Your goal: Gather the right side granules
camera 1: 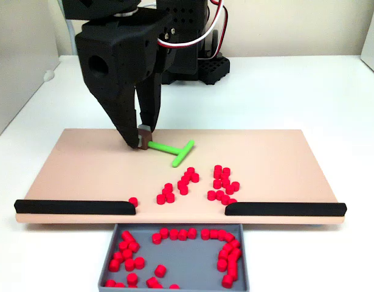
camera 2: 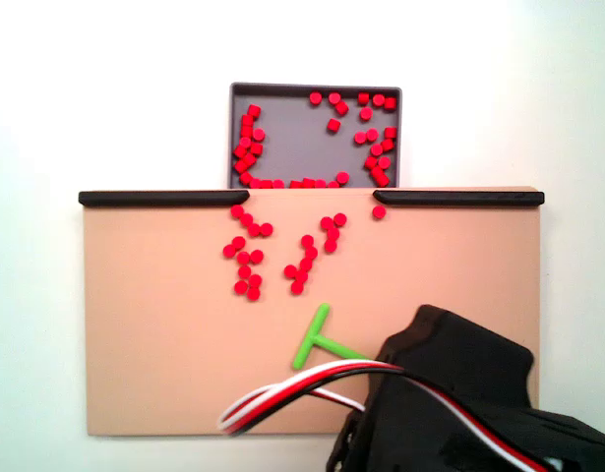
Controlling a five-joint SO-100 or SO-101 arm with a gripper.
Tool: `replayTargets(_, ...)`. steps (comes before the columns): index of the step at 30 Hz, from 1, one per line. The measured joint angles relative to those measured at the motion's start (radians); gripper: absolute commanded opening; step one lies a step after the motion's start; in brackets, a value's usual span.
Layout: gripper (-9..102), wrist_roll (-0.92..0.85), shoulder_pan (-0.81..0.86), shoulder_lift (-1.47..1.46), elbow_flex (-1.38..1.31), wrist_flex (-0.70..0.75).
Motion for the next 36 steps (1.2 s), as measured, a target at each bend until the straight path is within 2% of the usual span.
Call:
replayTargets(5,0,0.190,0.020,0.083,0.011,0.055)
replayTargets(14,0,0.798,-0.040,0.279,0.127,0.060)
replayTargets(22,0,1.198,-0.144,0.430,0.230,0.058)
replayTargets(29,0,1.381,-0.207,0.448,0.230,0.061)
replayTargets(36,0,1.404,-0.210,0.454,0.230,0.061)
